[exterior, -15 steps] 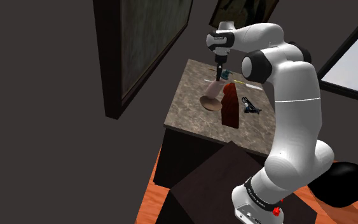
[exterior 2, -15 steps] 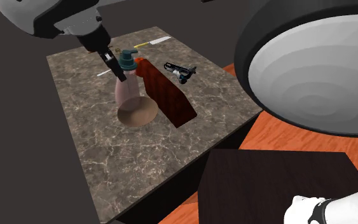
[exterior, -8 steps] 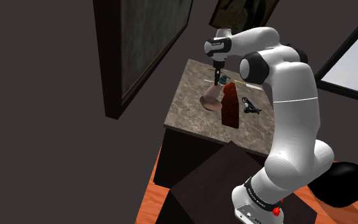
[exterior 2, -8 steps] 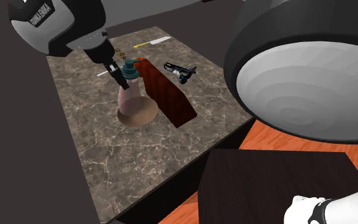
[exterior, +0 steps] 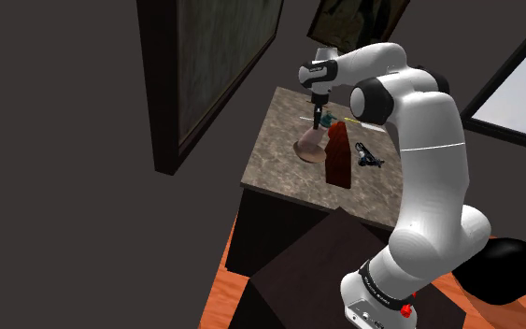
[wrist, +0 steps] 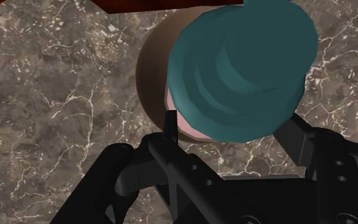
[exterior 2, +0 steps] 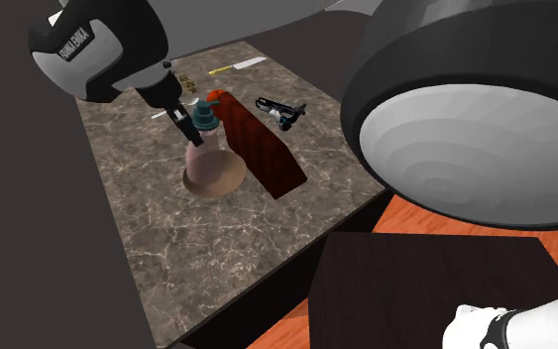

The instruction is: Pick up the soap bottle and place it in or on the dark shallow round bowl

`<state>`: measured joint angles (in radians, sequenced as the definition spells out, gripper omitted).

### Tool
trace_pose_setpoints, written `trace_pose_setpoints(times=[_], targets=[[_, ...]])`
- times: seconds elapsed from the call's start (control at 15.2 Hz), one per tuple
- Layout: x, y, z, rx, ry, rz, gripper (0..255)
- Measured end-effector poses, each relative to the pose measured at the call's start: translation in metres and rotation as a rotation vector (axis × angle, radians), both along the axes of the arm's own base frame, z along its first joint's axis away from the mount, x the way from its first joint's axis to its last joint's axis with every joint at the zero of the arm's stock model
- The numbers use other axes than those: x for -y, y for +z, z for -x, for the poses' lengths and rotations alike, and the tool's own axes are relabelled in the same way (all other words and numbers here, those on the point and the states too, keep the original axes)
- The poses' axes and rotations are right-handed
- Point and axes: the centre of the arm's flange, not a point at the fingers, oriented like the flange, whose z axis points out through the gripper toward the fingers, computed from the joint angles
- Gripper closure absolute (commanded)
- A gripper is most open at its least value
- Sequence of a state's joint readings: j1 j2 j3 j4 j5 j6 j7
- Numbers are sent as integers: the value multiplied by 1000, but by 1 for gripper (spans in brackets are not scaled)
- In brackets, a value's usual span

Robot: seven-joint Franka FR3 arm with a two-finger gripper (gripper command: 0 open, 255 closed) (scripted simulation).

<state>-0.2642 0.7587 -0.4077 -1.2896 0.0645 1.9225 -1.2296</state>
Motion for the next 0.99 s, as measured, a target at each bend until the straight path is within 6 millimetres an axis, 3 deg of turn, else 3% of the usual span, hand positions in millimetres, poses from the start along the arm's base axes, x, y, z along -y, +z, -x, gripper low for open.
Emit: trace_pose_setpoints(times=[0.07, 0.13, 0.53, 0.79, 0.99], targets=[[0, 0, 0, 0, 0, 0, 255], [0, 0, 0, 0, 0, 0, 0], [0, 0, 0, 1, 0, 0, 0], [-5, 38, -8, 1, 0, 1, 0], [-7, 48, -9, 1, 0, 1, 0]])
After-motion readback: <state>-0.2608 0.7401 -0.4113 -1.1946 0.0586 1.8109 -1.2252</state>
